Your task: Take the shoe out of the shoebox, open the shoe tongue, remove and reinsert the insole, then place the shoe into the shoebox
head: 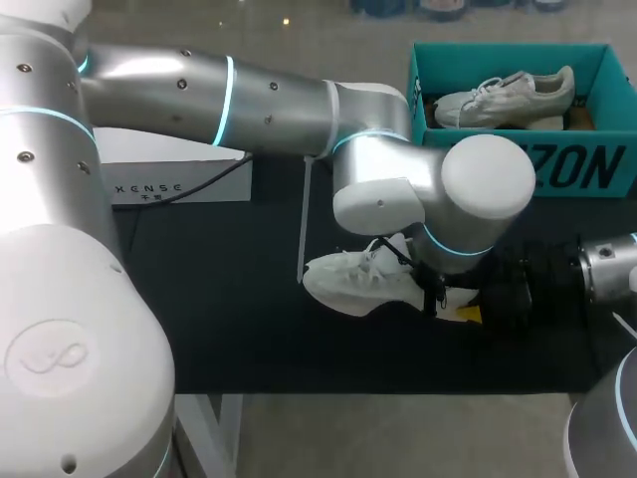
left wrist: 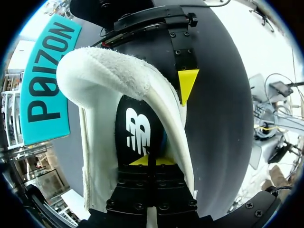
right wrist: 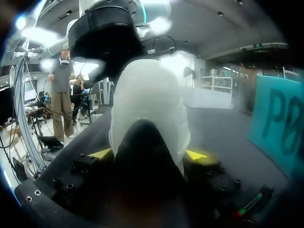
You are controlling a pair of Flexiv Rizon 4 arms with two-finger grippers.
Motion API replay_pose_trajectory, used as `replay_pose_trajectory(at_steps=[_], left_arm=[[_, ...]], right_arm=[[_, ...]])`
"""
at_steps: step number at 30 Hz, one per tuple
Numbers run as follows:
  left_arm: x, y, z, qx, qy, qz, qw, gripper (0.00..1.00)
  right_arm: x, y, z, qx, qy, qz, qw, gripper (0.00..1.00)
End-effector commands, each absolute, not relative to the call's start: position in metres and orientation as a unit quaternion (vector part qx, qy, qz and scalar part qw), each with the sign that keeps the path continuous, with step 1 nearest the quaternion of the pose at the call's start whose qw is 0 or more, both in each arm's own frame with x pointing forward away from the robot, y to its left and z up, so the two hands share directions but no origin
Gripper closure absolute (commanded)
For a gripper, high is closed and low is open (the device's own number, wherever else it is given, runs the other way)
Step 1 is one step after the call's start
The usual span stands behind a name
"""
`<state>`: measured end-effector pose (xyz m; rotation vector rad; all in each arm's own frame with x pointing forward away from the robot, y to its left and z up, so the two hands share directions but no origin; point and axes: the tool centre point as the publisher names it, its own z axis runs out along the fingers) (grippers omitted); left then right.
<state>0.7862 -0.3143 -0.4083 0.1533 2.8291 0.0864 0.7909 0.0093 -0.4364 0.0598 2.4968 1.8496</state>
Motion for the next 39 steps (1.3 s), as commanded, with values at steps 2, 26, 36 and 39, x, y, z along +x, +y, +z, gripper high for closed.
replay_pose_trajectory(at_steps=[2, 26, 36, 39], left_arm=[[0.787, -0.317, -0.398, 0.055, 0.983, 0.024, 0.171, 1.00], [0.765, -0.306, -0.308, 0.033, 0.964, -0.016, 0.262, 1.00], [0.755, -0.305, -0.290, 0.015, 0.959, -0.034, 0.282, 1.00], [0.753, -0.315, -0.289, 0.021, 0.958, -0.041, 0.283, 1.00]], right_arm=[[0.790, 0.013, -0.442, 0.019, 0.804, 0.594, 0.016, 1.00], [0.790, 0.013, -0.442, 0.019, 0.804, 0.594, 0.016, 1.00], [0.790, 0.013, -0.442, 0.019, 0.804, 0.594, 0.016, 1.00], [0.790, 0.013, -0.442, 0.019, 0.804, 0.594, 0.016, 1.00]])
